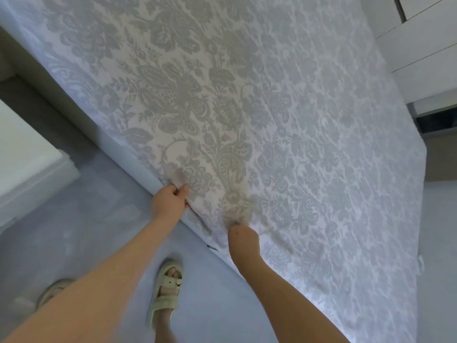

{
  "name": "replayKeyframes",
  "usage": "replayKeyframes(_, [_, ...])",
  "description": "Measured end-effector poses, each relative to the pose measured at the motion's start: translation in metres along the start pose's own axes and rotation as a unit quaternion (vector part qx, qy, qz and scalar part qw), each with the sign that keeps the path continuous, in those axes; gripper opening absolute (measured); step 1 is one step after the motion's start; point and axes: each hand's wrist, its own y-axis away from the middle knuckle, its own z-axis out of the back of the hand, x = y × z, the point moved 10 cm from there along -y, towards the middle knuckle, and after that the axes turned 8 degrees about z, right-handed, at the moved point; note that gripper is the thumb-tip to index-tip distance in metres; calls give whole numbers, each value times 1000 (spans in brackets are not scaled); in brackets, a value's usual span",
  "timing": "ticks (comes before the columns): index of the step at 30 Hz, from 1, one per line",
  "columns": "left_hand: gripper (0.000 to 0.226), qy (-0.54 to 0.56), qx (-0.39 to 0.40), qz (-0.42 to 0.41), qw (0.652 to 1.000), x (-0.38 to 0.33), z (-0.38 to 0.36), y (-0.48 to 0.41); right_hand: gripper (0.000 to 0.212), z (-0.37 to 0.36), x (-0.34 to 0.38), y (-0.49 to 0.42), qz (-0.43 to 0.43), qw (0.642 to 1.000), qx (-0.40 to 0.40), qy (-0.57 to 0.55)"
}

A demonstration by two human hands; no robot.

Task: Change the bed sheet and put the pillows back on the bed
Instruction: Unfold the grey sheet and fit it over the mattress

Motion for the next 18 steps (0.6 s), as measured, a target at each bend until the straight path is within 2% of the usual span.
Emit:
replayKeyframes(4, [45,-47,-54,-68,995,-3,14,18,44,-21,11,4,101,995,9,5])
replayKeyframes(6, [43,-33,-75,-54,995,5,17,18,48,-14,9,9,117,993,-22,-24])
replayKeyframes(9, [32,40,-99,15,994,19,6,18,46,-12,-4,12,104,993,-38,-33])
replayKeyframes(10, [27,66,-87,39,993,24,-3,20,47,-7,-12,16,93,992,-78,-39])
replayKeyframes(11, [22,88,-59,63,992,31,-15,23,42,-12,-25,19,67,992,-84,-58])
replayKeyframes(13, [23,112,7,104,988,44,-42,34,20,-27,-50,28,41,990,-108,-83])
replayKeyframes(14, [25,109,30,120,986,48,-54,39,24,-36,-62,32,42,987,-114,-103])
replayKeyframes(16, [26,90,58,155,982,55,-73,47,36,-64,-72,33,73,993,-31,-93])
replayKeyframes(18, [25,79,86,192,974,61,-87,52,25,-80,-69,28,125,983,97,-93])
